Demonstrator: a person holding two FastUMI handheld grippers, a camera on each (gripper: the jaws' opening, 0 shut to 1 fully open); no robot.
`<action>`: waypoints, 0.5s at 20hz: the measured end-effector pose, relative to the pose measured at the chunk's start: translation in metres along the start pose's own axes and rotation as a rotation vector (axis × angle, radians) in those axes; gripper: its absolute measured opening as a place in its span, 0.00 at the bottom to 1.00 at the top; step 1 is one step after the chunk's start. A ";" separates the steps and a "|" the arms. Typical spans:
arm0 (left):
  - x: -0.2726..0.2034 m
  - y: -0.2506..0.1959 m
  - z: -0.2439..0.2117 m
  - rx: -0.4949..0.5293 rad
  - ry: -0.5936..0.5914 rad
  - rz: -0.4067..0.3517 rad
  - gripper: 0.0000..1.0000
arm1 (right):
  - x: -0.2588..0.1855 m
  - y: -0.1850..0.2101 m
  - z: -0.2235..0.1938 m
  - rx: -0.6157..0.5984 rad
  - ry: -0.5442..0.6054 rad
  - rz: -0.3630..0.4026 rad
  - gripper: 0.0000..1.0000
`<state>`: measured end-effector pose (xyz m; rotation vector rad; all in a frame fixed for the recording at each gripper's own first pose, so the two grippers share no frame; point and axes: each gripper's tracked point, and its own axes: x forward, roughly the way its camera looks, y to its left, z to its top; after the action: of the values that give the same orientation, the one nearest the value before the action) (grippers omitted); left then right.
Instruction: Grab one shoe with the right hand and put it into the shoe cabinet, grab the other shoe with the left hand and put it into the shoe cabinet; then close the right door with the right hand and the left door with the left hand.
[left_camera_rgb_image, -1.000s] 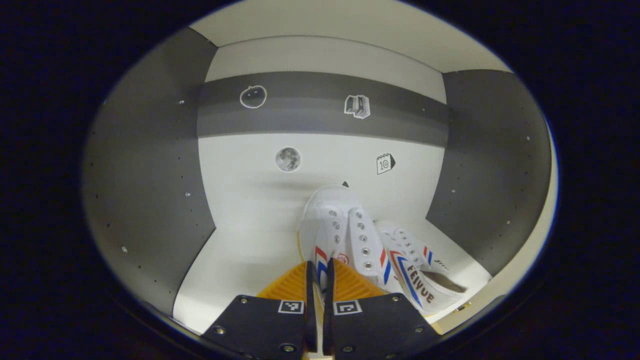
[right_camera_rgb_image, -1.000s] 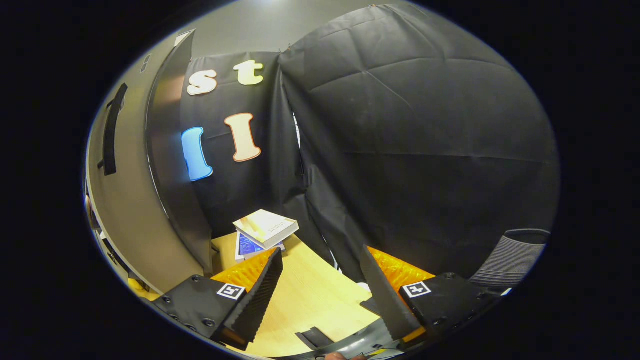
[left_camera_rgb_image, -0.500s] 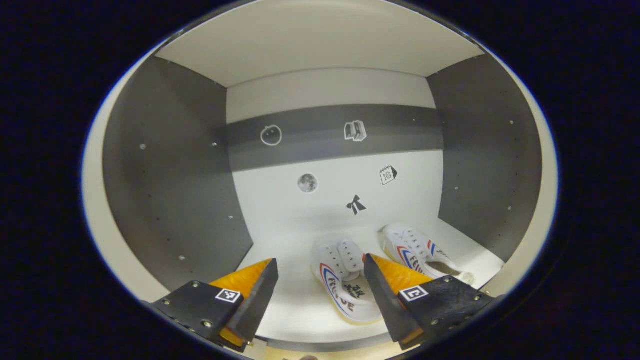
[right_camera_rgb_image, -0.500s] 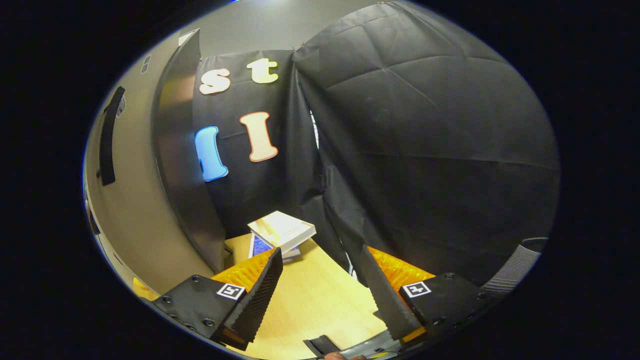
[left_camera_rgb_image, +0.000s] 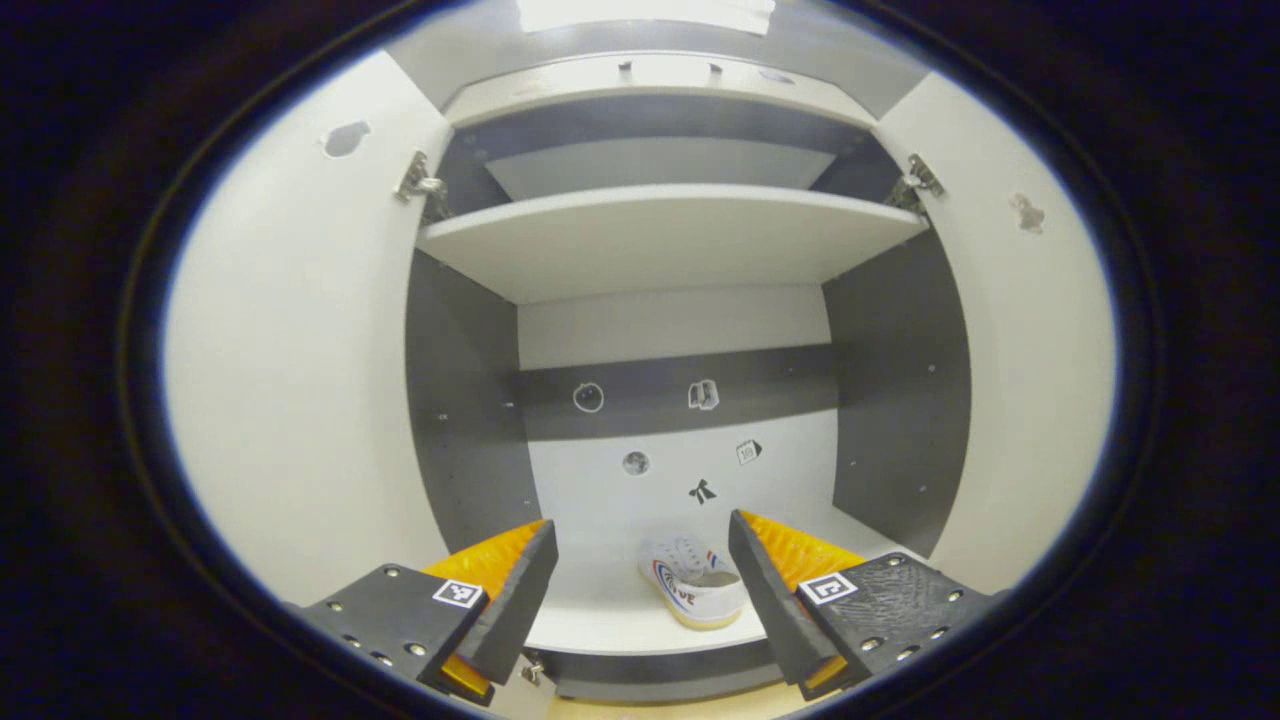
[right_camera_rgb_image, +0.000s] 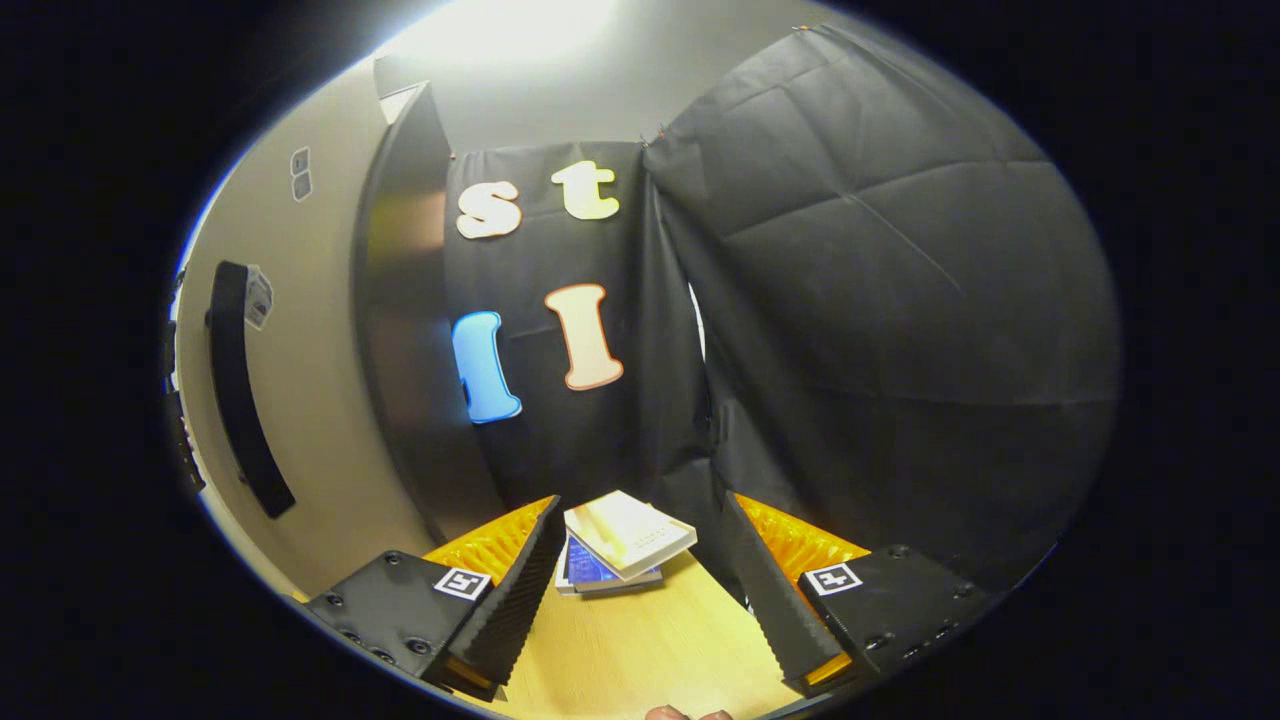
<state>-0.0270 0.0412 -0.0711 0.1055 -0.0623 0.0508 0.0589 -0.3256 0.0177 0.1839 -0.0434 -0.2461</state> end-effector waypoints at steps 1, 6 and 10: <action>-0.009 0.006 -0.001 -0.011 -0.004 0.011 0.99 | 0.000 0.006 0.009 -0.008 -0.012 0.010 0.93; -0.080 0.036 -0.013 -0.082 -0.001 0.077 0.99 | -0.012 0.042 0.050 -0.002 -0.041 0.076 0.98; -0.115 0.053 -0.036 -0.079 0.028 0.081 0.99 | -0.026 0.075 0.074 -0.022 -0.054 0.128 0.98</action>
<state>-0.1422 0.0923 -0.1087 0.0233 -0.0400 0.1305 0.0469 -0.2610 0.1036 0.1521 -0.1057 -0.1240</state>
